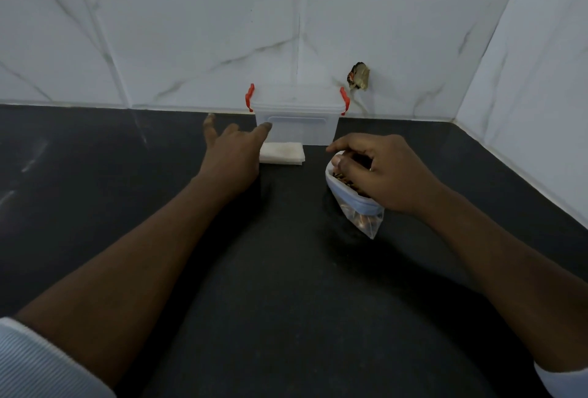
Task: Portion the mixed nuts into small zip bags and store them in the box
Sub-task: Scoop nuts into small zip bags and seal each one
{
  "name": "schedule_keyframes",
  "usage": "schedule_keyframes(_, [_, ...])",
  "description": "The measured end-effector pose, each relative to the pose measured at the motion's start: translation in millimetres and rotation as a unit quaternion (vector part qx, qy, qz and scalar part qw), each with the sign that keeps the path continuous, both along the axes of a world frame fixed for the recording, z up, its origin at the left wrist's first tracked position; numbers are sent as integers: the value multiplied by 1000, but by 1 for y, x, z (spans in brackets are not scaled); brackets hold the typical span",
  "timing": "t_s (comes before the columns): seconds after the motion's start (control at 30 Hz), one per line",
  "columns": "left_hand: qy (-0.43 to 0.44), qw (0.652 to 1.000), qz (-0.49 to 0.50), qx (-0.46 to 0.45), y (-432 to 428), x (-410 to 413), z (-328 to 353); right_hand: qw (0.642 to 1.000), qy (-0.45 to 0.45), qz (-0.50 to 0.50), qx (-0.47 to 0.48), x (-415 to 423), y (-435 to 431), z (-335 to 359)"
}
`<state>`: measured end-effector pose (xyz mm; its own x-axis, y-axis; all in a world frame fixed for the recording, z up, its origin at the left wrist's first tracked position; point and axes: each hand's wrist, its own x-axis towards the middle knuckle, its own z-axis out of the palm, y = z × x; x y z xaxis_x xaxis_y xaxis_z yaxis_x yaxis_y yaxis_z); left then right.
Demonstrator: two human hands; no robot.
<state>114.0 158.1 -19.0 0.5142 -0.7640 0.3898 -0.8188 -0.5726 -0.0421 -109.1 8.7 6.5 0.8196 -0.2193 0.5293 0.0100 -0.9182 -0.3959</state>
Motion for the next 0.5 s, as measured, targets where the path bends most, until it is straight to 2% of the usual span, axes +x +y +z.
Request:
schedule_keyframes(0.23, [21,998,-42,-46,-4,-3,0,1000,-1,0,-1,0,1,1])
schedule_keyframes(0.5, [-50,998,-27,34,-8,-2,-7,1000,6,6,-13,1,1,1])
